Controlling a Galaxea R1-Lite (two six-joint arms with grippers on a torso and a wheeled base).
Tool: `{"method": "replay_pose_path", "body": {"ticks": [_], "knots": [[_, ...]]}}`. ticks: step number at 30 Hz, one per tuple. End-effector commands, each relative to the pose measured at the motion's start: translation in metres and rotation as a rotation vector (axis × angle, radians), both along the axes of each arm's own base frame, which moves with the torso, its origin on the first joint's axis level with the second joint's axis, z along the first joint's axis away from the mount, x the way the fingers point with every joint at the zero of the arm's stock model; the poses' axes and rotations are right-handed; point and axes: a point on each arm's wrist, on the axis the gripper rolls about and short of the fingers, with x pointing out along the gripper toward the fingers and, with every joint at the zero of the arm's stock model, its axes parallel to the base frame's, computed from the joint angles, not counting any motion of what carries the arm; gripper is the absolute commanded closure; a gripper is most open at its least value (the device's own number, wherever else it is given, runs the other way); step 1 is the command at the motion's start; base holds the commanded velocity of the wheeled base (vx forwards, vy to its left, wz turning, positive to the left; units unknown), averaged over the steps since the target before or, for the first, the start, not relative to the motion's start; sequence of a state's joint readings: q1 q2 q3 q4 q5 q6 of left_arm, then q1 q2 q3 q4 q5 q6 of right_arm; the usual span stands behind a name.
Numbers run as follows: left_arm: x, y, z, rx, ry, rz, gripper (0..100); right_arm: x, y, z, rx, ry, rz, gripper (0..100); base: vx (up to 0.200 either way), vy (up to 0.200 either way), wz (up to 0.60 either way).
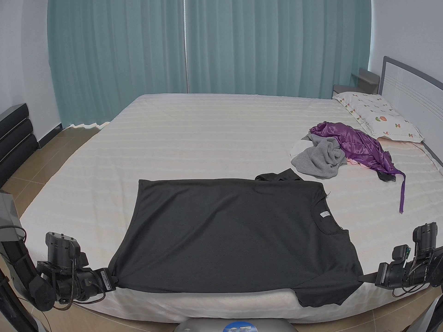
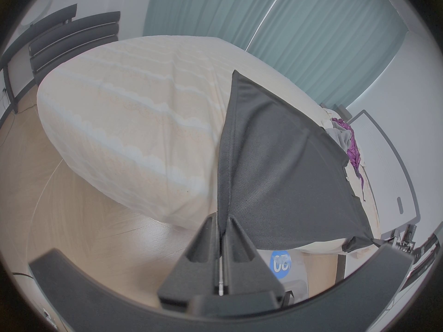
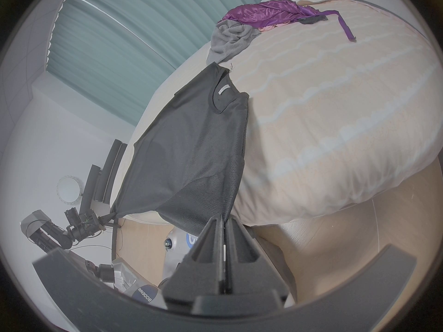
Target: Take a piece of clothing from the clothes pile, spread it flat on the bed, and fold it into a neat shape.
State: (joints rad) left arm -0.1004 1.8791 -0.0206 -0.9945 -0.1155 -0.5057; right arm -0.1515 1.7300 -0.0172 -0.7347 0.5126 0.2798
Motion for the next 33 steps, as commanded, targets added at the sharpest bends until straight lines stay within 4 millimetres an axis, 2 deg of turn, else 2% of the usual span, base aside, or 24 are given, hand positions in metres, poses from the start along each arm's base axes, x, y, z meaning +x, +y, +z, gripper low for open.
{"method": "replay_pose_path", "body": {"ticks": [1,14,25,33], "knots": [[-0.007,0.001,0.001,0.004,0.017,-0.002,100,-0.006,-0.001,0.000,0.002,0.006,-0.010,100,0.000,0.000,0.00],[-0.024,0.002,0.012,0.007,0.050,0.000,100,-0.013,0.000,0.005,-0.006,0.006,-0.005,100,0.000,0.000,0.00],[-0.028,0.003,0.011,0.013,0.086,-0.003,100,-0.026,0.000,0.015,-0.020,-0.017,-0.006,100,0.000,0.000,0.00],[-0.032,0.003,0.014,0.014,0.087,-0.004,100,-0.028,0.000,0.016,-0.018,-0.016,-0.005,100,0.000,0.000,0.00]]}}
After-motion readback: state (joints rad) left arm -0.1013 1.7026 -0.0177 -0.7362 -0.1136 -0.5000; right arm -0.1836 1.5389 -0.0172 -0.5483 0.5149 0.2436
